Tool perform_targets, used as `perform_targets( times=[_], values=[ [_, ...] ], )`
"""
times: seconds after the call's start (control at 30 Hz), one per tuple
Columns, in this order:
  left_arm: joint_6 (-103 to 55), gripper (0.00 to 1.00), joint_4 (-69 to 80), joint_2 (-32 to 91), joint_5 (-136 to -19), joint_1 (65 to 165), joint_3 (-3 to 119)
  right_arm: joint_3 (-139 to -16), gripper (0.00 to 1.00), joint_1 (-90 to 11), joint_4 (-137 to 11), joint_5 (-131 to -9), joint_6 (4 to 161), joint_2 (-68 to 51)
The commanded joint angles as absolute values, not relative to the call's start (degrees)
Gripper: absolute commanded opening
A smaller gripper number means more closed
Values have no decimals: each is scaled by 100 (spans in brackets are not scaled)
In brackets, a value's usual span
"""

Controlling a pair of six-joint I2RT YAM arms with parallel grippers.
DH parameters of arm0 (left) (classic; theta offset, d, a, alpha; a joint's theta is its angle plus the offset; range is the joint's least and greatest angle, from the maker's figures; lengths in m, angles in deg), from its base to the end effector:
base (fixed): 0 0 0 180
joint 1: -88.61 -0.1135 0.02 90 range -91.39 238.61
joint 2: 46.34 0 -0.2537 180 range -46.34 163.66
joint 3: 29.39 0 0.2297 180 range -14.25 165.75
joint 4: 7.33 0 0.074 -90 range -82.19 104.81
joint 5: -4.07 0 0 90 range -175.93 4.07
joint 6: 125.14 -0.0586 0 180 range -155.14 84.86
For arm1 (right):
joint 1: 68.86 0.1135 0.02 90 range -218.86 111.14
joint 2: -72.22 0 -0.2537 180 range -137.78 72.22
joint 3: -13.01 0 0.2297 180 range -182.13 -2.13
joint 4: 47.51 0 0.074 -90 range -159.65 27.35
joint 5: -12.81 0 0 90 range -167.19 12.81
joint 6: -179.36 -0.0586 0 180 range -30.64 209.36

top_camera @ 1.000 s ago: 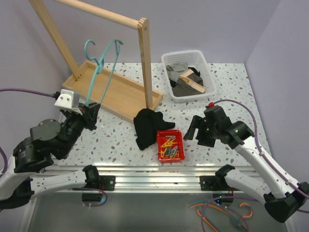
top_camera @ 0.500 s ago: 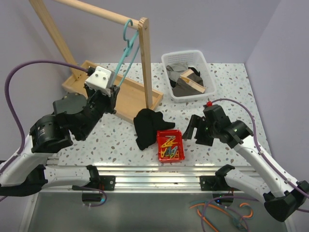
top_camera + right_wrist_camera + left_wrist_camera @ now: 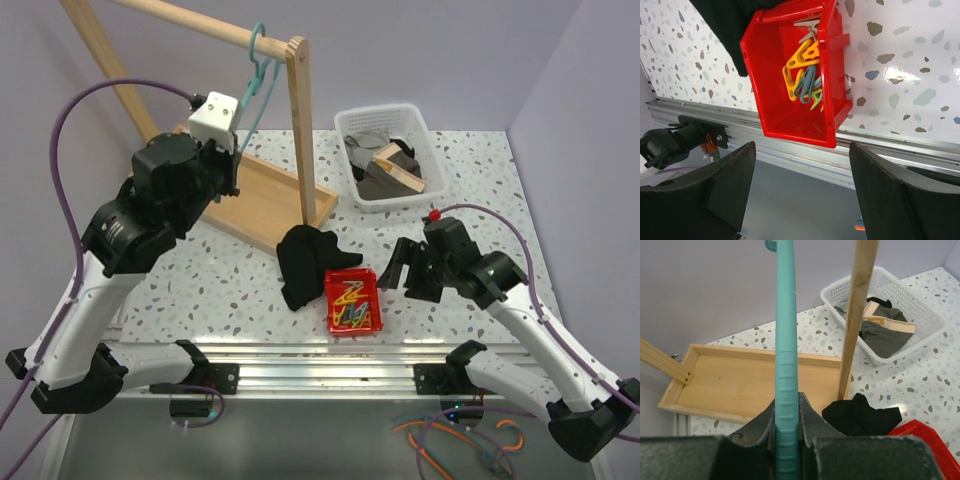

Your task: Remove the underwear clipped to the hanger

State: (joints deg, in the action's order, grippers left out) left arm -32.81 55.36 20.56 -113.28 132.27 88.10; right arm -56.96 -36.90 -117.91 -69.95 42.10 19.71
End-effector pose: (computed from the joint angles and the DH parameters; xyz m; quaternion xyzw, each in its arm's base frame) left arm 0.1557 -0.1114 0.4979 0.1276 0.7595 -0.0694 0.6341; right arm 0.1355 0.0933 0.2783 0.1061 0.9405 0.2483 0.2062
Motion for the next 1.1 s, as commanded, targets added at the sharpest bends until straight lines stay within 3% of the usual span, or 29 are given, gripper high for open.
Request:
perform_targets(
  times=[0.0,0.23,0.43,0.47,0.57,0.63,0.67,1.07],
  values=[
    [-3355,0,5141,2160,-10079,12493,8937,-5768,79,-3687,-11767,-6937,4278,2203],
    [-3365,0,5052,2538,-9473,12087,9350,-5698,79,-3678,-11802,-6937,4260,2300],
    [-3216,0,5114,2433,-9305,12087,8983,-5628,79,-3678,-11714,-6858,4339,2230],
    [-3189,8,5132,2363,-9305,12078,8929,-5628,79,-3678,-11705,-6832,4392,2186],
    [-3057,45,5158,2144,-9427,12087,8639,-5636,80,-3687,-11644,-6788,4576,2090],
    [-2969,57,5123,2003,-9611,12078,8385,-5662,80,-3687,-11512,-6604,4795,1984],
    [-2934,100,5123,1846,-9665,12078,8297,-5689,80,-3687,-11468,-6534,4875,1801],
    [-1582,100,5114,0,-10342,12096,6856,-6980,79,-3302,-10273,-6452,6439,-54]
  ],
)
